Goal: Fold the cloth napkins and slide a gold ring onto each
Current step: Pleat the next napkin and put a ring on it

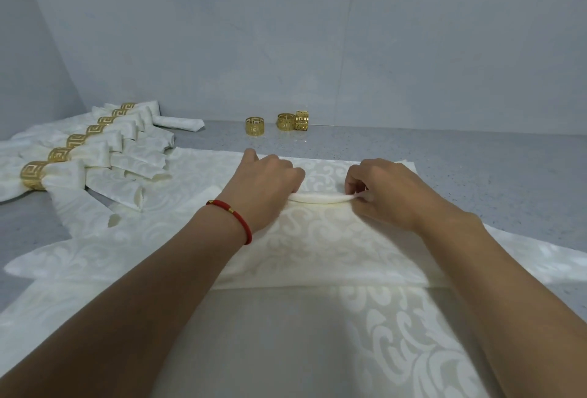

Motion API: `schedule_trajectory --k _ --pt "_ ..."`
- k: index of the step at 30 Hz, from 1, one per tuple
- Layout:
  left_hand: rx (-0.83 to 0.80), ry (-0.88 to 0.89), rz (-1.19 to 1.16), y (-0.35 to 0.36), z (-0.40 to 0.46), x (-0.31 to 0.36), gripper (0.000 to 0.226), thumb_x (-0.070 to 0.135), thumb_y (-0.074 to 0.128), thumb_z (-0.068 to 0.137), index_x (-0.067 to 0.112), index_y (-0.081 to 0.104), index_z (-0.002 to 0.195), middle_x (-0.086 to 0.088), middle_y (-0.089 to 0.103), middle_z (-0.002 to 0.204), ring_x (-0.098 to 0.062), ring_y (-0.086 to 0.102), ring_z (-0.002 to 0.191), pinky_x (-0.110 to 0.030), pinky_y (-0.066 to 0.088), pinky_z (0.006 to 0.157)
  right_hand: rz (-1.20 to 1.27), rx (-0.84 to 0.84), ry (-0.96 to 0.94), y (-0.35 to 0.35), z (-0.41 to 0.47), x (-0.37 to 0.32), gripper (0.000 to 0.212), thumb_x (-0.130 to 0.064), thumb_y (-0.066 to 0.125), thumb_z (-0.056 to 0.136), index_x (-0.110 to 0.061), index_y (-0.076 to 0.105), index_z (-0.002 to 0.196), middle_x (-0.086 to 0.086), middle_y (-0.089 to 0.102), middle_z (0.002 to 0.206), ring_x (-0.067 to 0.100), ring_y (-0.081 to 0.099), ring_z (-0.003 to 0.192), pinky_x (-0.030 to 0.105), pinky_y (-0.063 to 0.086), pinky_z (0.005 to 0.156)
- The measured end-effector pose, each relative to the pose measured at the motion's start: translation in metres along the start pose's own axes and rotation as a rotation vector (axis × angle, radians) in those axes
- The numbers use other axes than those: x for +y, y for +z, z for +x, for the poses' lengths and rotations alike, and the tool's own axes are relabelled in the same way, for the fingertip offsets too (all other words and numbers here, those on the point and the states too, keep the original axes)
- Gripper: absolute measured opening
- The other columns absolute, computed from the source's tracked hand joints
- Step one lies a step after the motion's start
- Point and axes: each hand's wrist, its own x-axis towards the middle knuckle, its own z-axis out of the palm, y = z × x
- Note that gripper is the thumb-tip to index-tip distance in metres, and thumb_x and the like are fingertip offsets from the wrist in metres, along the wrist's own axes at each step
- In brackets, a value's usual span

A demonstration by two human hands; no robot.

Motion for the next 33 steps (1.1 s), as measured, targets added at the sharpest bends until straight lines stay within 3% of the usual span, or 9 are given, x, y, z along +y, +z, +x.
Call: schedule_trajectory --k 2,5,10,13,17,19,25,28,33 --pt "-0.121 0.02 -0.087 -0.007 0.0 -0.001 0.024 0.002 0.055 0.088 0.026 0.054 0.09 0.007 0.057 0.092 -0.018 0.056 0.088 -0.031 0.032 0.08 0.045 -0.084 0.033 -0.007 -0.004 -0.001 0.011 -0.025 0.065 0.084 -0.03 0.064 0.094 -0.011 0.061 0.091 0.015 0.058 0.088 0.036 0.05 0.079" --pt "-0.279 -0.068 -0.313 -0.016 0.002 -0.01 0.023 0.008 0.051 0.093 0.023 0.068 0.098 0.002 0.062 0.103 -0.021 0.061 0.096 -0.032 0.05 0.084 0.107 -0.018 0.011 -0.006 -0.006 0.003 0.007 -0.027 0.06 0.094 -0.029 0.067 0.092 -0.013 0.064 0.082 0.015 0.06 0.082 0.037 0.053 0.075" --pt "-0.173 -0.135 -0.342 -0.005 -0.005 -0.008 0.022 0.022 0.057 0.099 0.018 0.065 0.118 -0.004 0.063 0.111 -0.025 0.058 0.108 -0.033 0.046 0.09 0.11 -0.065 0.032 -0.003 0.0 0.008 0.016 -0.027 0.067 0.097 -0.02 0.076 0.109 -0.005 0.064 0.098 0.017 0.061 0.095 0.038 0.052 0.086" --pt "-0.149 -0.11 -0.286 0.004 -0.014 -0.002 0.021 0.021 0.052 0.101 0.01 0.068 0.108 -0.006 0.06 0.11 -0.025 0.055 0.104 -0.037 0.046 0.089 0.043 -0.038 0.009 0.0 -0.006 0.007 0.013 -0.028 0.064 0.097 -0.019 0.07 0.104 -0.005 0.06 0.106 0.017 0.056 0.102 0.037 0.048 0.087" --pt "-0.014 -0.064 -0.112 -0.001 -0.022 0.001 0.003 0.016 0.054 0.097 0.019 0.055 0.097 0.003 0.059 0.1 -0.022 0.047 0.099 -0.034 0.039 0.079 -0.032 0.151 -0.083 0.008 -0.025 0.0 0.005 -0.016 0.058 0.095 -0.02 0.058 0.091 -0.008 0.059 0.091 0.021 0.054 0.086 0.038 0.045 0.075" --pt "0.043 -0.007 -0.02 -0.007 -0.027 0.005 0.015 0.009 0.058 0.089 0.023 0.052 0.092 0.006 0.058 0.093 -0.021 0.047 0.094 -0.033 0.032 0.076 -0.02 0.188 -0.102 0.009 -0.031 -0.003 0.013 -0.01 0.059 0.09 -0.023 0.056 0.088 -0.012 0.057 0.086 0.017 0.052 0.082 0.035 0.043 0.071" --pt "-0.21 -0.03 -0.132 -0.031 -0.04 0.01 0.014 0.018 0.052 0.088 0.026 0.059 0.098 0.008 0.057 0.099 -0.017 0.055 0.092 -0.034 0.044 0.086 0.444 -0.048 0.048 -0.012 -0.049 0.012 0.009 -0.024 0.075 0.09 -0.033 0.077 0.094 -0.014 0.071 0.099 0.005 0.065 0.091 0.02 0.052 0.081" --pt "-0.178 -0.128 -0.262 -0.033 -0.039 0.009 0.014 0.024 0.048 0.097 0.028 0.062 0.095 0.008 0.062 0.095 -0.017 0.058 0.087 -0.032 0.049 0.074 0.433 0.038 0.043 -0.006 -0.047 0.02 0.012 -0.022 0.071 0.095 -0.027 0.076 0.105 -0.014 0.071 0.101 0.001 0.065 0.092 0.019 0.051 0.083" --pt "-0.227 -0.149 -0.278 -0.02 -0.042 0.006 0.029 0.032 0.05 0.101 0.03 0.058 0.128 0.006 0.051 0.118 -0.017 0.051 0.11 -0.034 0.045 0.082 0.329 -0.023 0.066 0.001 -0.043 0.019 0.011 -0.027 0.071 0.095 -0.032 0.074 0.105 -0.017 0.064 0.102 -0.009 0.056 0.093 0.01 0.044 0.076"
